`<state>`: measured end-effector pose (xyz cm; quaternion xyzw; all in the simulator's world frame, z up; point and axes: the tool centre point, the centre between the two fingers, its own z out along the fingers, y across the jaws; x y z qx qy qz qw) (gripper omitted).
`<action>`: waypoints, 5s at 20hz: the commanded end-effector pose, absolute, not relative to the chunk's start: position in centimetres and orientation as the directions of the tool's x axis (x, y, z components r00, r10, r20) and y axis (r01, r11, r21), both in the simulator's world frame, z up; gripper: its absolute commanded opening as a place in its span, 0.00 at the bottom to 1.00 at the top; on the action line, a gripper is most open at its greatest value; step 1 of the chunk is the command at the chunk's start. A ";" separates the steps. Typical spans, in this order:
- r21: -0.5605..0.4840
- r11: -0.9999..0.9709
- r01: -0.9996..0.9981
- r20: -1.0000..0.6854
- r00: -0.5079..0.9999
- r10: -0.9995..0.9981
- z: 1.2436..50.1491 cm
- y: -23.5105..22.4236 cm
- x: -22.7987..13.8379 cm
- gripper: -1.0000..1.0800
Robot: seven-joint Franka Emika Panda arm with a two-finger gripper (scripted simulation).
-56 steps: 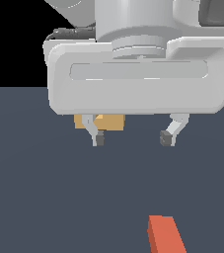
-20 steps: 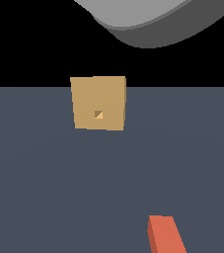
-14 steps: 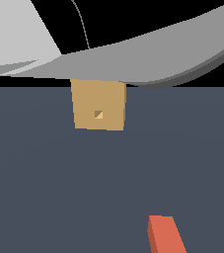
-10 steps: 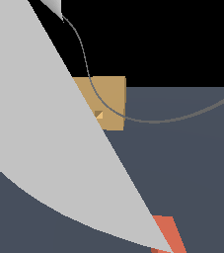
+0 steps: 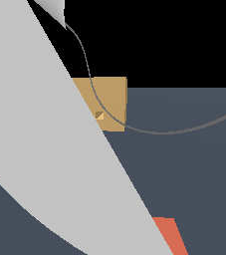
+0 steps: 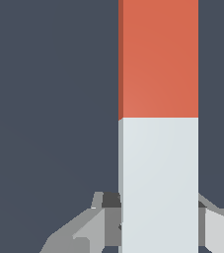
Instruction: Insert the peg into the horizontal hole in a box.
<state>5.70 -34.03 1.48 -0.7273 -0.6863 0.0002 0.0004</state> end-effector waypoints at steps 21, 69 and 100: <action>0.000 -0.063 0.998 0.000 0.063 0.998 1.8 -31.6 4.7 0.00; 0.000 -0.141 0.990 0.000 0.141 0.990 6.9 6.5 -8.2 0.00; 0.000 -0.144 0.990 0.000 0.144 0.990 7.1 14.2 -7.6 0.00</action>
